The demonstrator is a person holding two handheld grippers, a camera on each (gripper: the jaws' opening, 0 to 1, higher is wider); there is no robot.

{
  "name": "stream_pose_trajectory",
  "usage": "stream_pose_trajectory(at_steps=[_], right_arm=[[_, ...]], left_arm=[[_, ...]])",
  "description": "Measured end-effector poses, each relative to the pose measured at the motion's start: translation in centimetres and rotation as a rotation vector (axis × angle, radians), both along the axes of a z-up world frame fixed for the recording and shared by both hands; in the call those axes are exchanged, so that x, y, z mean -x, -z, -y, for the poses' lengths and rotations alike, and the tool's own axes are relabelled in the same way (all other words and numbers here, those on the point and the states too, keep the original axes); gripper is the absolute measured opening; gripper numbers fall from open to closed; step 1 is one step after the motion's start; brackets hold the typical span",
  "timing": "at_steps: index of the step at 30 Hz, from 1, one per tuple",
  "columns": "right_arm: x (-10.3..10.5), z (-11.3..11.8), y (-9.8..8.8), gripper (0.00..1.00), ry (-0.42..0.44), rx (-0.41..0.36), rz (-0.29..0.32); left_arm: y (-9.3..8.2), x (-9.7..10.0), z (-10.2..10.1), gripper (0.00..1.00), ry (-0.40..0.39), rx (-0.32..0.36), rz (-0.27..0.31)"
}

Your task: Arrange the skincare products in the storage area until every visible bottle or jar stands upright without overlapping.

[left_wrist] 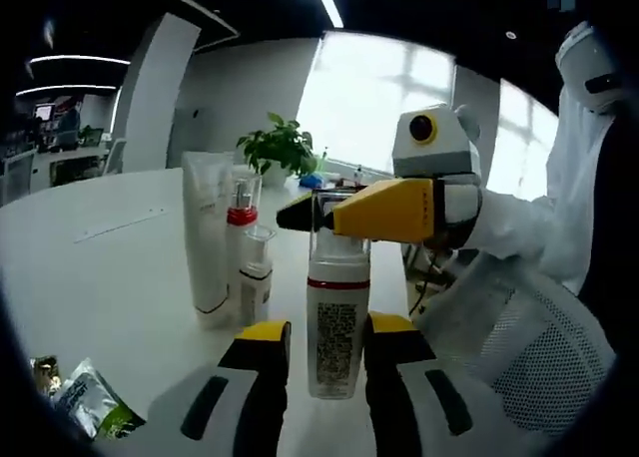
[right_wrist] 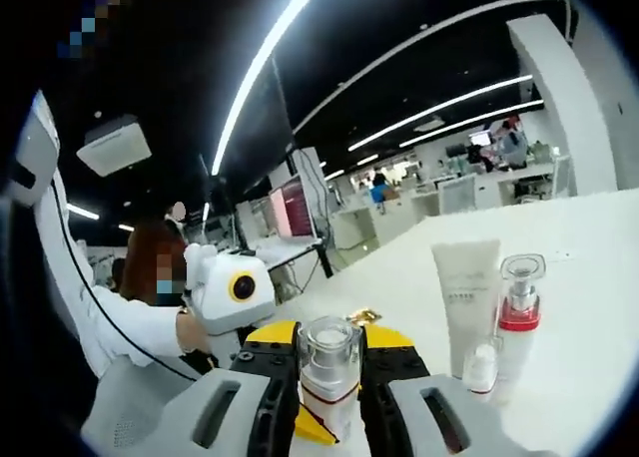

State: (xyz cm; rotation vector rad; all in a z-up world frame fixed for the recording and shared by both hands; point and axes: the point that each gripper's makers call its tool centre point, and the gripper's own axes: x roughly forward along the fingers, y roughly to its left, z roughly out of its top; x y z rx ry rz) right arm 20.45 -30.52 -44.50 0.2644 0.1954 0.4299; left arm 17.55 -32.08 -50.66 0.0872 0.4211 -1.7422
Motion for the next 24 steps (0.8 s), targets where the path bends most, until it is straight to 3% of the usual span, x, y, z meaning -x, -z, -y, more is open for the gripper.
stream_pose_trajectory(at_steps=[11,16,19,24], right_arm=[[-0.5,-0.9,2.0,0.13,-0.046,0.163,0.001],[-0.5,-0.7,2.7,0.13,-0.042,0.157,-0.008],[-0.4,-0.2,3.4,0.13,-0.032,0.204,-0.023],[-0.4,-0.3,3.9,0.13,-0.043,0.191,-0.036]], left_arm=[[1.7,-0.3,-0.1,0.25,-0.008,-0.08,0.131],[2.2,-0.2,-0.2,0.26,0.003,-0.105,0.177],[2.2,-0.4,-0.3,0.26,-0.001,-0.107,0.183],[2.3,-0.5,-0.1,0.27,-0.005,-0.108,0.189]])
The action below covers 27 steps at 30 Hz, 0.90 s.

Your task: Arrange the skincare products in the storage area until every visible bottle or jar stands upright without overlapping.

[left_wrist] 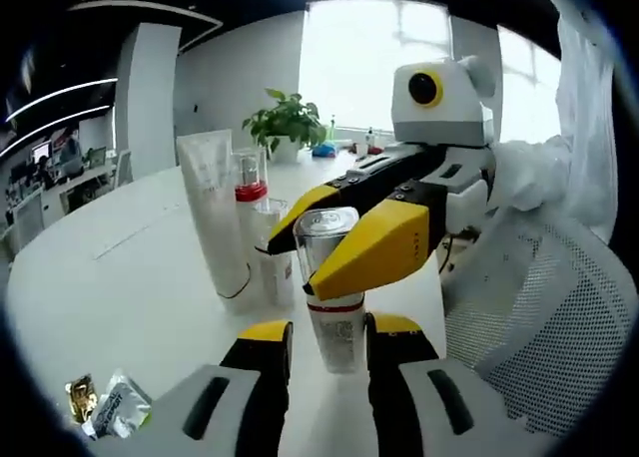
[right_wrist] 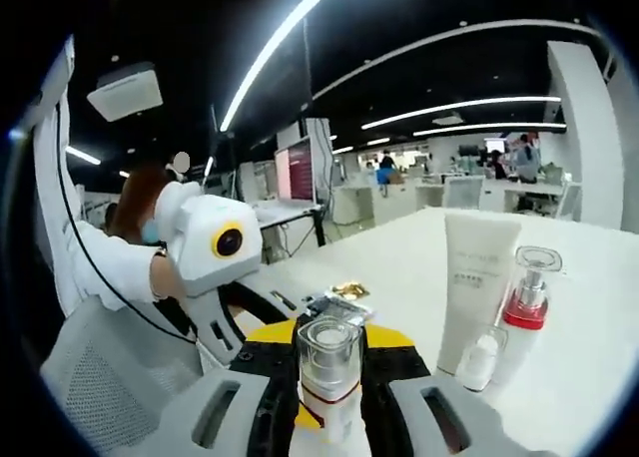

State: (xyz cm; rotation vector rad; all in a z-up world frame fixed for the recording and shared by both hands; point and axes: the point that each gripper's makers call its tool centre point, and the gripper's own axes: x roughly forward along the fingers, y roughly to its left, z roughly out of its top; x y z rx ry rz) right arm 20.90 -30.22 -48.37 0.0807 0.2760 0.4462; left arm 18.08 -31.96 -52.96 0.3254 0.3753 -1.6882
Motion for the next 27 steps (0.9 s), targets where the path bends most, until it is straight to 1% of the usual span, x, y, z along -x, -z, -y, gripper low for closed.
stream_pose_trajectory(at_steps=[4,7,9,10,12,14,20,22,25,27], right_arm=[[0.0,-0.3,0.8,0.13,-0.007,0.007,-0.03],[0.0,-0.3,1.4,0.13,-0.012,0.027,-0.048],[0.1,-0.3,1.7,0.13,-0.012,0.035,-0.06],[0.1,-0.2,1.7,0.13,-0.01,0.036,-0.063],[0.0,-0.1,2.1,0.14,-0.006,0.035,-0.077],[0.1,-0.1,2.4,0.14,-0.008,0.033,-0.094],[0.1,-0.6,2.8,0.14,-0.023,0.055,-0.1],[0.2,-0.8,3.0,0.15,-0.026,0.047,-0.114],[0.1,-1.0,2.9,0.16,-0.018,0.02,-0.112],[-0.2,-1.1,2.8,0.16,0.003,-0.026,-0.118]], left_arm=[[0.7,0.2,0.1,0.26,0.006,-0.026,0.019],[1.8,-0.5,-0.1,0.26,0.011,-0.052,0.05],[2.1,-0.5,-0.2,0.24,0.012,-0.066,0.06],[2.3,-0.6,-0.2,0.22,0.009,-0.073,0.063],[2.6,-0.9,-0.4,0.22,0.005,-0.086,0.082],[2.7,-0.8,-0.5,0.22,0.006,-0.098,0.085],[3.1,-0.9,-0.6,0.22,0.008,-0.114,0.098],[3.4,-0.9,-0.7,0.22,0.007,-0.126,0.109],[3.5,-1.0,-0.6,0.22,0.003,-0.127,0.109],[3.7,-1.1,-0.6,0.22,-0.004,-0.131,0.106]])
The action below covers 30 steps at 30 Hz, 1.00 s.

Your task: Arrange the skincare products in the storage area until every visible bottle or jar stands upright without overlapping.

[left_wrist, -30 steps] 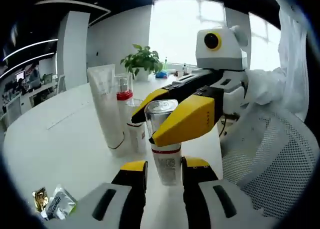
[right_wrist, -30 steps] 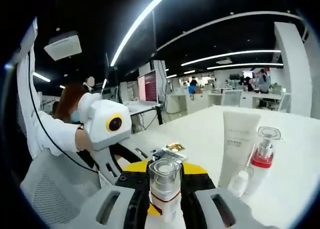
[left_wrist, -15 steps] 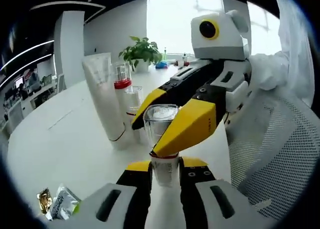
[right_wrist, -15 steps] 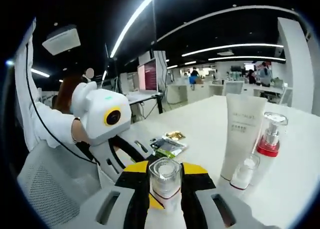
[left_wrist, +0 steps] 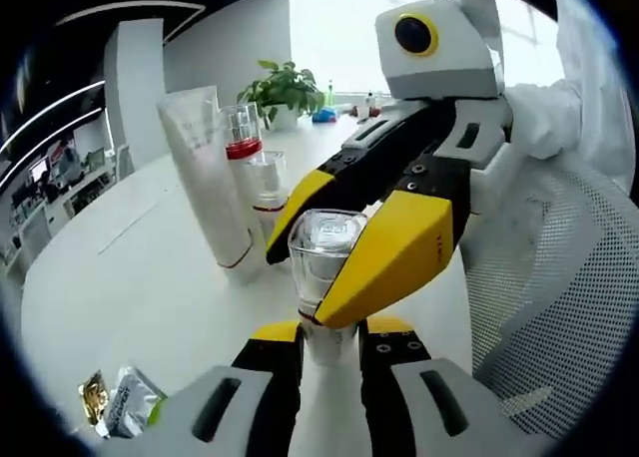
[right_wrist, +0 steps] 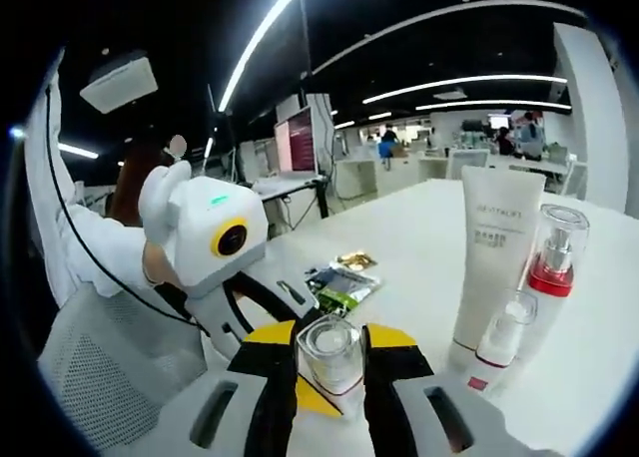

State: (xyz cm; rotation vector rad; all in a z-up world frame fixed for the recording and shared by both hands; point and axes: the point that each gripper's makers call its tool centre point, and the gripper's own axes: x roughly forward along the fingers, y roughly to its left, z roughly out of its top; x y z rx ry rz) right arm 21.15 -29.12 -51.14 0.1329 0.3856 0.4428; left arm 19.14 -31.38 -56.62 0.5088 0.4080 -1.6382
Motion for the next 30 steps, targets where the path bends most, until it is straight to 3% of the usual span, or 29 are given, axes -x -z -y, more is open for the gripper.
stream_pose_trajectory(at_steps=[12,30], right_arm=[[0.2,-0.3,-0.2,0.18,-0.007,-0.011,0.001],[0.8,0.6,-0.7,0.28,-0.004,-0.02,0.005]], left_arm=[[0.2,0.0,0.1,0.22,0.002,-0.002,0.016],[0.3,-1.0,-0.4,0.26,-0.014,-0.008,0.036]])
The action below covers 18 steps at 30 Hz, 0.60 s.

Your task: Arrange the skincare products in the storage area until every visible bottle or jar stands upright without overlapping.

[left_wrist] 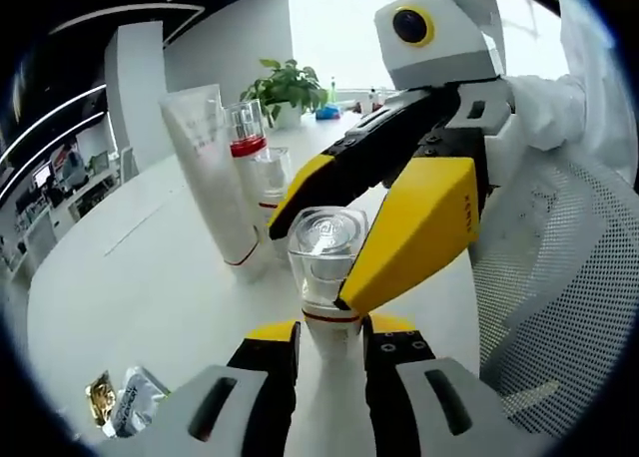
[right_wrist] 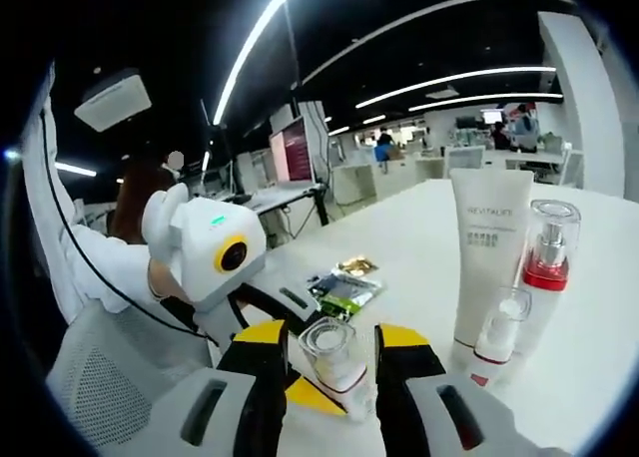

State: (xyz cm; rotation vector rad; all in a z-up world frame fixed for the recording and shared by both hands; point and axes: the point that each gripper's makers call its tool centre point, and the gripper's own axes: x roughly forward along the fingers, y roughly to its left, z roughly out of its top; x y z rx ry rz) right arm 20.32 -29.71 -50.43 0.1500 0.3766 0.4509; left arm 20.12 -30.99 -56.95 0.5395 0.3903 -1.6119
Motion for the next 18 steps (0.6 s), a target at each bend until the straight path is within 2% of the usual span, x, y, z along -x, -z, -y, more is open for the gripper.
stream_pose_trajectory(at_steps=[4,6,11,18], right_arm=[[0.6,0.4,0.5,0.27,-0.016,0.014,-0.028],[1.1,0.6,1.4,0.27,-0.014,0.02,-0.084],[2.1,0.3,3.4,0.25,-0.043,0.057,-0.177],[2.6,0.2,5.2,0.18,-0.079,0.201,-0.222]], left_arm=[[0.1,-0.2,-0.1,0.25,-0.006,-0.01,0.004],[0.4,-0.3,-0.4,0.24,-0.013,-0.022,-0.002],[0.8,-0.3,-0.6,0.23,-0.016,-0.045,0.004],[1.8,-0.4,-1.5,0.21,-0.022,-0.112,0.011]])
